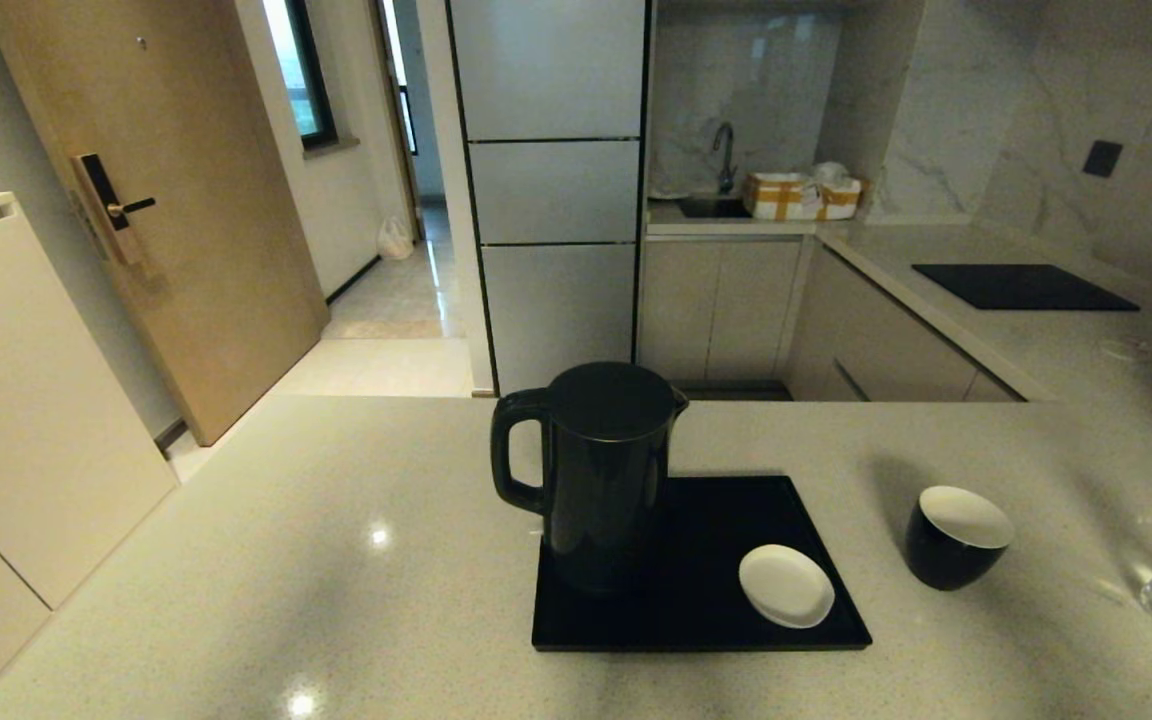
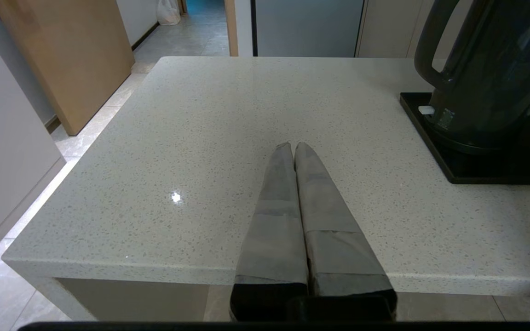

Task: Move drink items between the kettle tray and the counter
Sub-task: Return the bottled water to its original position

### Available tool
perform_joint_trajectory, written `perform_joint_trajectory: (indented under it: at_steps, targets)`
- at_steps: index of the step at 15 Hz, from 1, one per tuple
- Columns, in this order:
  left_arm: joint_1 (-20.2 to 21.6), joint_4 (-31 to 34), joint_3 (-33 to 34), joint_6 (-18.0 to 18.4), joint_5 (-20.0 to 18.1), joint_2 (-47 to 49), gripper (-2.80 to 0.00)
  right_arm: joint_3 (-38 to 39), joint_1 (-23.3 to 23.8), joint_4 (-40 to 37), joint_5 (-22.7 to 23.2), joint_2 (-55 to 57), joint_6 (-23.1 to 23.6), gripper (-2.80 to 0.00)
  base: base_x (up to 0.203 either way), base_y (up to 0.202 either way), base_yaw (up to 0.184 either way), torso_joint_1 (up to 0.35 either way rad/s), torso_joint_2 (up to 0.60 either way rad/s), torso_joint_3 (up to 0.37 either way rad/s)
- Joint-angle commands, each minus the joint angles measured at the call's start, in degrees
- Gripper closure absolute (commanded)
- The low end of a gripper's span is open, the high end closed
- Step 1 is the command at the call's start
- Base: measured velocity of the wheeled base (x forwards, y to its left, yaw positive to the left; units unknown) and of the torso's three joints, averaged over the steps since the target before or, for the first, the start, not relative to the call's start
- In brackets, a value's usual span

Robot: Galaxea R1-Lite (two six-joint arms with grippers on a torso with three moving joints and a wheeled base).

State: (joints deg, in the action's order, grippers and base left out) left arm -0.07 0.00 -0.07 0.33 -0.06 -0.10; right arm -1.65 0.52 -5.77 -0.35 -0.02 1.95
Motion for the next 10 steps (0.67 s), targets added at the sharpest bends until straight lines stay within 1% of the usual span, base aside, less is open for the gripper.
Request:
perform_joint_trajectory:
  at_steps: [1, 4, 5, 7, 8, 9, 10]
  targets:
    - [-0.01, 0.0, -0.01, 0.02, 0.02, 0.09, 0.0, -0.55, 0.0, 0.04, -0.03, 0.1, -0.02, 0.0, 0.0, 0.0, 0.0, 0.0, 0.0, 0.0]
    - [-0.01, 0.0, -0.01, 0.02, 0.06, 0.01, 0.0, -6.58, -0.07, -0.53, -0.66, 3.35, -0.5, 0.0, 0.0, 0.0, 0.0, 0.0, 0.0, 0.0]
    - [-0.01, 0.0, -0.01, 0.02, 0.05, 0.1, 0.0, -10.93, -0.09, -0.57, -0.61, 6.92, -1.11, 0.0, 0.0, 0.0, 0.0, 0.0, 0.0, 0.0]
    - [-0.01, 0.0, -0.01, 0.02, 0.06, 0.01, 0.0, -20.06, -0.06, -0.68, -1.31, 19.0, -2.36, 0.0, 0.0, 0.0, 0.0, 0.0, 0.0, 0.0]
    - [-0.01, 0.0, -0.01, 0.02, 0.01, 0.06, 0.0, -23.06, 0.0, -0.74, -3.31, 24.79, -2.87, 0.0, 0.0, 0.0, 0.0, 0.0, 0.0, 0.0]
    - [-0.01, 0.0, -0.01, 0.02, 0.06, 0.01, 0.0, -24.89, 0.05, -0.74, -6.63, 30.11, -3.32, 0.0, 0.0, 0.0, 0.0, 0.0, 0.0, 0.0]
    - [-0.01, 0.0, -0.01, 0.02, -0.02, 0.02, 0.0, -26.07, 0.1, -0.75, -10.89, 35.26, -4.16, 0.0, 0.0, 0.0, 0.0, 0.0, 0.0, 0.0]
